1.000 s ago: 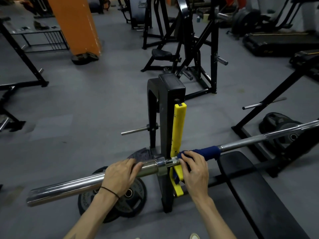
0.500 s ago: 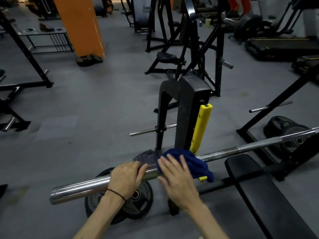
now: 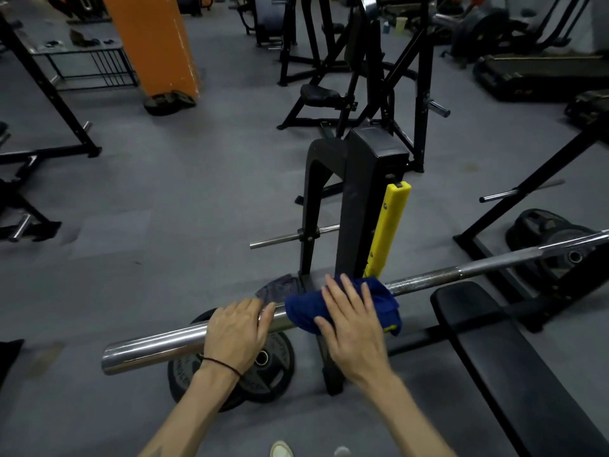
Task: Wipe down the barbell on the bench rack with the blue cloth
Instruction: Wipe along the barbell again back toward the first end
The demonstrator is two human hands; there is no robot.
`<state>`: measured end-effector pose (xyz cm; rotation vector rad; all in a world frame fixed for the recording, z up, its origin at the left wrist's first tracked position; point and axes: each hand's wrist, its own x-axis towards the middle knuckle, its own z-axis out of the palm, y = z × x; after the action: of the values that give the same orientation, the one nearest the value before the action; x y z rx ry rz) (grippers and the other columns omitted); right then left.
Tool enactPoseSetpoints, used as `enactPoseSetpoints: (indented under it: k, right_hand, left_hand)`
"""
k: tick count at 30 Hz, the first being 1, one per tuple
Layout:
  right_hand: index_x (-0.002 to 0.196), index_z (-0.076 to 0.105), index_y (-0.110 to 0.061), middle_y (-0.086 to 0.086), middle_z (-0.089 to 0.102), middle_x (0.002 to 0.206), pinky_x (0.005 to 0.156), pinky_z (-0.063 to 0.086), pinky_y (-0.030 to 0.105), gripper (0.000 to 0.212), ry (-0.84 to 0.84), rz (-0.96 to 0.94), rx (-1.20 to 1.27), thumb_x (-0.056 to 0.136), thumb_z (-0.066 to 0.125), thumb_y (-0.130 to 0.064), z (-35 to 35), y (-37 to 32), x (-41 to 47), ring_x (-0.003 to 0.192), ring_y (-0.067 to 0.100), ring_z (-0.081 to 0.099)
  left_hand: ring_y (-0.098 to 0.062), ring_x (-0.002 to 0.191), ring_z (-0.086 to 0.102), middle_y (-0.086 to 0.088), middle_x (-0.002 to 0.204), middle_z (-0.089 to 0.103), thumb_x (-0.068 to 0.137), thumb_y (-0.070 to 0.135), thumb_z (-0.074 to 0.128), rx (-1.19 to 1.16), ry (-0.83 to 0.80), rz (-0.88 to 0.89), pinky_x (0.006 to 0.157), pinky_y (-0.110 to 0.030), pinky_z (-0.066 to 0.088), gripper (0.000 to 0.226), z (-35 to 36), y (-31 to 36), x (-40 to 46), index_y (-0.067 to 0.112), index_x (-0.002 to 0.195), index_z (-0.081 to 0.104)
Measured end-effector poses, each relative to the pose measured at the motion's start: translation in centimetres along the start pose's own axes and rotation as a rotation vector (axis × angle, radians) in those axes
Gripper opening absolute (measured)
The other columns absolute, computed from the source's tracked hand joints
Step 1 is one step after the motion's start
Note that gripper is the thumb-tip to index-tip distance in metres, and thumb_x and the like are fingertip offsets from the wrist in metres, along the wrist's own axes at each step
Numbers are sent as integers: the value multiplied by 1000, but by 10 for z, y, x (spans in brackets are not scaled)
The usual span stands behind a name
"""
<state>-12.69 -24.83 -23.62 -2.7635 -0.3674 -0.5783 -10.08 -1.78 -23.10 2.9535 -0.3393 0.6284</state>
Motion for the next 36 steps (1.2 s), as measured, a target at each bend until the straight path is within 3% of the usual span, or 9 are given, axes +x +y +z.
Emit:
enactPoseSetpoints:
  k: [4,10,14,17,23,27,29,32,36]
  right_hand:
    - [158,36,-2,12,29,168,128,12,43,76,-59,-21,143,109,27,-59,27,-52,-7,158,26,20]
    - [145,57,-2,12,52,153,125,19,40,65,-41,-133,-30,106,37,-50,3,4,17,144,28,48]
    - [150,48,0,15,43,160,127,14,45,71,-31,42,49,107,33,-54,13,-20,10,152,29,35]
    - [158,36,-1,15,28,168,127,12,45,80,-114,-73,143,106,31,-62,28,-66,-6,157,28,21]
    - [148,54,-5,11,51,155,127,19,45,67,-101,-160,-116,108,31,-53,0,12,18,148,28,41]
    - [157,36,1,16,29,167,128,6,43,81,-106,79,-38,106,23,-61,13,-31,2,158,30,17]
    - [160,26,1,17,18,170,128,3,43,87,-125,82,-22,105,24,-67,26,-70,0,160,31,8]
    - [159,34,-3,17,25,168,127,8,46,83,-148,-71,-97,105,28,-66,27,-71,2,158,31,16]
    - [152,47,-2,14,38,163,128,8,49,78,-134,-20,-233,107,20,-60,4,-22,-1,157,29,20]
  left_hand:
    - [-24,58,55,1,64,55,106,45,30,58,20,10,56,-38,38,49,1,7,4,21,74,59]
    - [-25,52,52,0,59,53,104,38,35,83,7,-30,52,-37,35,46,-7,12,7,21,66,55]
    - [-27,47,54,-2,55,57,103,34,36,95,-11,-66,47,-36,39,49,-8,15,15,20,61,57]
    - [-30,38,56,-7,46,58,96,32,39,130,-97,-126,39,-30,40,53,-11,15,15,15,50,60]
    - [-34,84,69,-9,88,72,106,46,24,44,-425,-167,69,-36,48,55,-13,6,39,16,91,68]
    - [-22,52,60,3,63,61,102,38,43,-24,-233,43,45,-31,43,37,-19,-4,15,23,74,62]
    - [-19,57,56,5,67,57,103,36,36,-47,-123,109,51,-35,44,39,-14,-13,-1,22,78,62]
    - [-19,65,53,4,75,58,103,36,38,-19,-29,133,59,-34,39,34,-13,-30,-14,22,88,65]
    - [-23,65,54,3,73,57,102,39,38,-20,-13,53,58,-38,38,37,-15,-47,-23,22,84,65]
